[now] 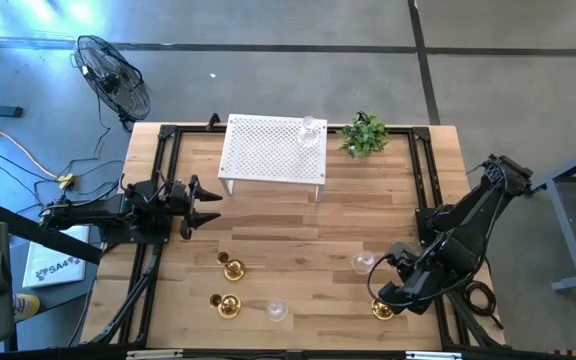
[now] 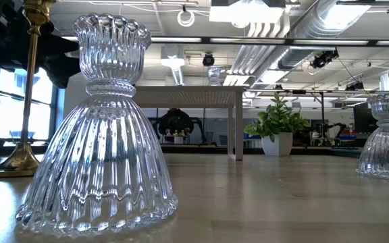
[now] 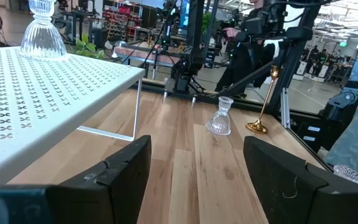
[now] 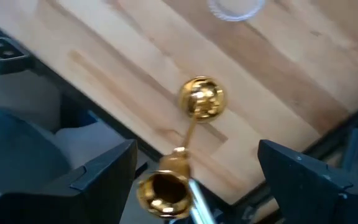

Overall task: Pick & Place candle stick holders
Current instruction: Put the bottom right gold candle holder on the shelf

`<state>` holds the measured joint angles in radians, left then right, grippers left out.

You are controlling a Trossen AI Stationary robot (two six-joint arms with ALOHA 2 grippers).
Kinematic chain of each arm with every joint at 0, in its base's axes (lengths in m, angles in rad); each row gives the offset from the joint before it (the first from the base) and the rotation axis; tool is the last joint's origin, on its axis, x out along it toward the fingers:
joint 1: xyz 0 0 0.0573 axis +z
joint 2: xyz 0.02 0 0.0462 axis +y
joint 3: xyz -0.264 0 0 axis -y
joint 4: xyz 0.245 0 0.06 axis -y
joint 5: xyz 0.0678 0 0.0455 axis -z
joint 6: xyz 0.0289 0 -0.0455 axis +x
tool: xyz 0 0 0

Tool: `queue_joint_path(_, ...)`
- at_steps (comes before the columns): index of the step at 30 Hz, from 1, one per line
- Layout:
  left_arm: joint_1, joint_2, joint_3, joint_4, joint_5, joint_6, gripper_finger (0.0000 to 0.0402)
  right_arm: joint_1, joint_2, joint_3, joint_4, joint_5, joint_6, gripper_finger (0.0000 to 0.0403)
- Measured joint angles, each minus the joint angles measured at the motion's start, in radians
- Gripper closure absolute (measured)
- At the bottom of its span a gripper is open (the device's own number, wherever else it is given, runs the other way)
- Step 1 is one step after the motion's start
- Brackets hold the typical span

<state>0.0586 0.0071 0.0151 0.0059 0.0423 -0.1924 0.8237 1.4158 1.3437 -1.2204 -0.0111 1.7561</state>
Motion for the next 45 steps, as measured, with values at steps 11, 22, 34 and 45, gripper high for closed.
queue_joint_path(11, 0.000, 0.000, 0.000, 0.000, 0.000, 0.003, 0.0151, 0.002, 0.000, 0.000, 0.045, 0.000, -0.001, 0.0077)
queue_joint_path(22, 0.000, 0.000, 0.000, 0.000, -0.005, 0.004, 0.0151, 0.004, 0.056, 0.000, 0.037, -0.120, 0.000, 0.0077)
queue_joint_path(34, 0.000, 0.000, 0.000, 0.000, -0.007, 0.004, 0.0151, 0.004, 0.075, 0.000, 0.037, -0.090, -0.006, 0.0077)
queue_joint_path(45, 0.000, 0.000, 0.000, -0.001, -0.007, 0.004, 0.0151, 0.004, 0.075, 0.000, 0.043, -0.094, 0.017, 0.0077)
